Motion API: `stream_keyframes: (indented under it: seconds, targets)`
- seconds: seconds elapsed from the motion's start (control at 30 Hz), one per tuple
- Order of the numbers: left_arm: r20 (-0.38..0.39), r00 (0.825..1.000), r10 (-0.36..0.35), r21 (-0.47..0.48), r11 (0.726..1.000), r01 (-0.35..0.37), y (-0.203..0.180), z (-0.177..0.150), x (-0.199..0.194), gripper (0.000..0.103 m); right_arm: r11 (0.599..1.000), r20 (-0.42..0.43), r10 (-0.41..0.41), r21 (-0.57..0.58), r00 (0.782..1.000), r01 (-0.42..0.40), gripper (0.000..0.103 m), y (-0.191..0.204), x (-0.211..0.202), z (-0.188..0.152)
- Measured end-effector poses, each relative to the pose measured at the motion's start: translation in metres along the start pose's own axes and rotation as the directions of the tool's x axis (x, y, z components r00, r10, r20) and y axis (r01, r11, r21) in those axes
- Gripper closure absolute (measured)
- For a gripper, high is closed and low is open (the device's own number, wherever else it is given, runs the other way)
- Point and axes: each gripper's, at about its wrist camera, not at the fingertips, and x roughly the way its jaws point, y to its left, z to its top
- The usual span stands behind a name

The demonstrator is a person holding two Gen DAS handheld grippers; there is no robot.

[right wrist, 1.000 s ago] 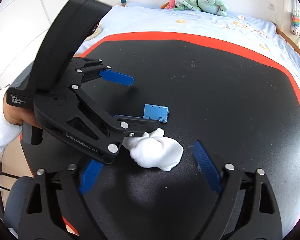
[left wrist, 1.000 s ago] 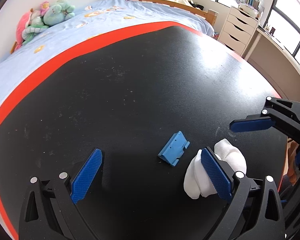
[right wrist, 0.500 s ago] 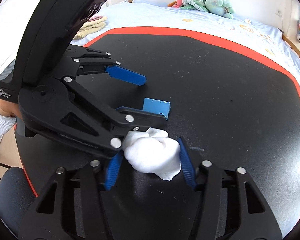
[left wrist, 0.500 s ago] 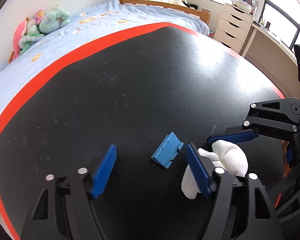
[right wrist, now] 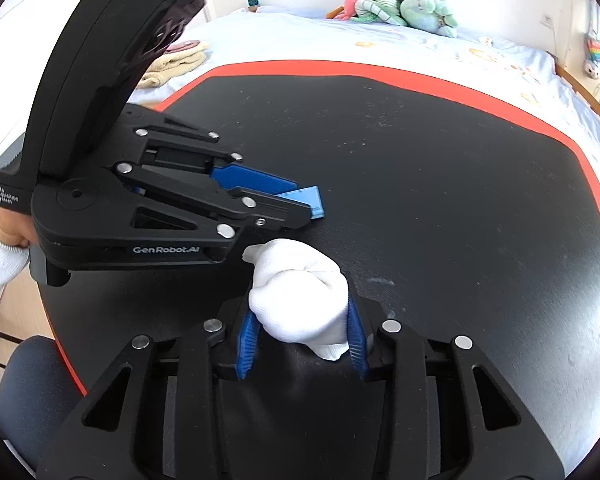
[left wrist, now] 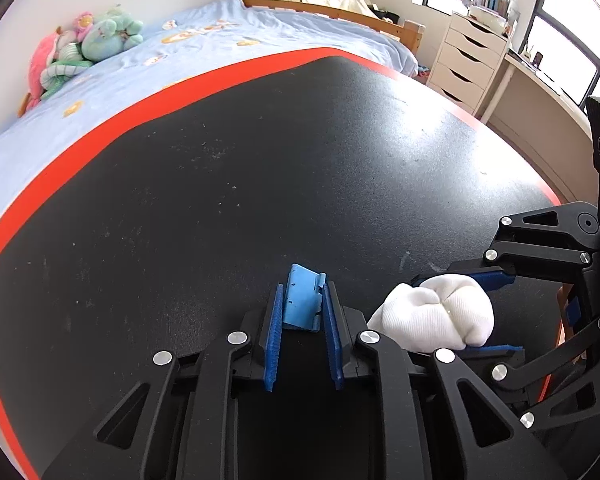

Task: Collect trash
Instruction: 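Grasp the blue card with the left tool while the right tool grasps the white tissue, then carry both held items over the wastebasket and open both tools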

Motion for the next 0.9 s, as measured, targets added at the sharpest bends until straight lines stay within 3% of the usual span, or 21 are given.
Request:
stream_keyframes:
  seconds: [0.27,0.53,0.9]
  targets:
    - [0.038,0.999,0.008,-0.040,0.999,-0.007,-0.011,-0.008,-0.030,0.084,0.999,0.030,-0.018,0.032,0.999,0.017,0.066,0.001,-0.027,-0.003]
    - [0.086,0.996,0.001,-0.046,0.999,0.003,-0.043,-0.025,-0.080,0.084,0.996,0.075,-0.059,0.071,0.995,0.054,0.066,0.016,-0.082,-0.017]
    - [0.151,0.989,0.000,-0.046,0.999,0.007,-0.099,-0.067,-0.141,0.084,0.991,0.119,-0.093,0.104,0.988,0.081,0.066,0.046,-0.152,-0.061]
